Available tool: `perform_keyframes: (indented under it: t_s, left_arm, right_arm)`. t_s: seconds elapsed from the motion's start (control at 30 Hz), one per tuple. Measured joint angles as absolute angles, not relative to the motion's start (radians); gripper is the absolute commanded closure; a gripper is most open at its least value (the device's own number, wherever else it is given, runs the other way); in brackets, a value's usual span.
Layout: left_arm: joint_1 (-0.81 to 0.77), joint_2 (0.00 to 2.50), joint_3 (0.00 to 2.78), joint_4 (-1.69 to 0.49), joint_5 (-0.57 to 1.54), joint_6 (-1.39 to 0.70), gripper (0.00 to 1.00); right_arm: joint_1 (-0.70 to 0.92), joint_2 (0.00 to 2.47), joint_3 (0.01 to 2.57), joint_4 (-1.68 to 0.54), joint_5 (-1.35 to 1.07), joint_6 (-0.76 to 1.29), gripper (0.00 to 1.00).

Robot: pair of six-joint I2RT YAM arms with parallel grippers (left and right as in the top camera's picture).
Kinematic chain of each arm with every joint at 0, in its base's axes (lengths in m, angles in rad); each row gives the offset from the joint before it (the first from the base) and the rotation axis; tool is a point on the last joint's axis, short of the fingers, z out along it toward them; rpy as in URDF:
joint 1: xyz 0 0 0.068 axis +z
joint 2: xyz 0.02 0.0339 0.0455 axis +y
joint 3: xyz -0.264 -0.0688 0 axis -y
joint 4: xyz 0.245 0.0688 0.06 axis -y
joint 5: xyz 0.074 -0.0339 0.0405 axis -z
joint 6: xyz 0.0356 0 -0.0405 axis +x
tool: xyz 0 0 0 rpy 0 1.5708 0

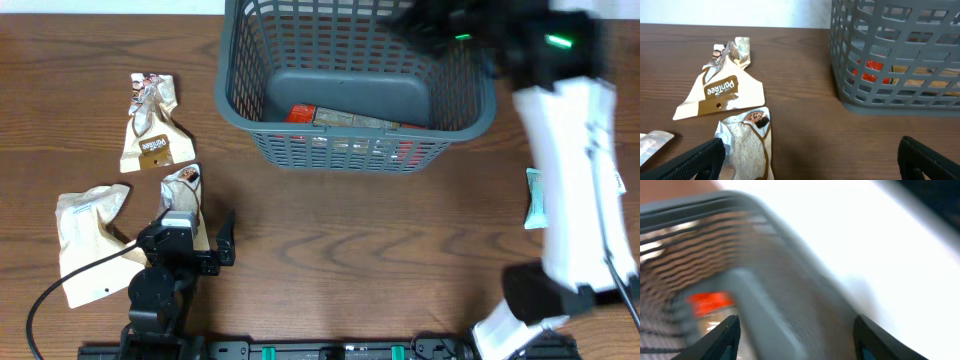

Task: Pack container
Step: 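Withdraw the right gripper from the basket toward the wet-wipe pack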

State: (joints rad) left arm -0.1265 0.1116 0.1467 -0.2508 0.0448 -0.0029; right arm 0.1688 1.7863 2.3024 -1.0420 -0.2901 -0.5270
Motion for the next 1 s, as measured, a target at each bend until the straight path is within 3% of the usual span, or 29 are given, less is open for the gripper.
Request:
perform_keyframes:
  t_s: [0.13,0.27,0.43,0.8,1.0]
  left_arm:
    - [-0.126,0.112,0.147,-0.251,0.045,-0.002,0.02]
    - [-0.126,0.112,0.147,-0.251,0.045,-0.002,0.01]
    - [-0.126,0.112,0.147,-0.250,0.045,-0.002,0.01]
    - [-0.126,0.112,0.147,-0.247,0.045,-0.002,0.01]
    - [-0.126,0.112,0.147,-0.238,0.045,-0.002,0.01]
  right_arm:
    - [0.002,1.676,2.321,-1.143,-0.144,-0.352,0.37]
    - [-0.186,1.650,2.321,-1.311,-0.080,-0.183,0.41]
    - [-0.336,1.665,2.304,-1.487,-0.059,-0.097,0.41]
    - [-0.363,1.646,2.282,-1.691,-0.080,-0.094,0.37]
    - [-0.363,1.464,2.070,-1.690,-0.112,-0.094,0.36]
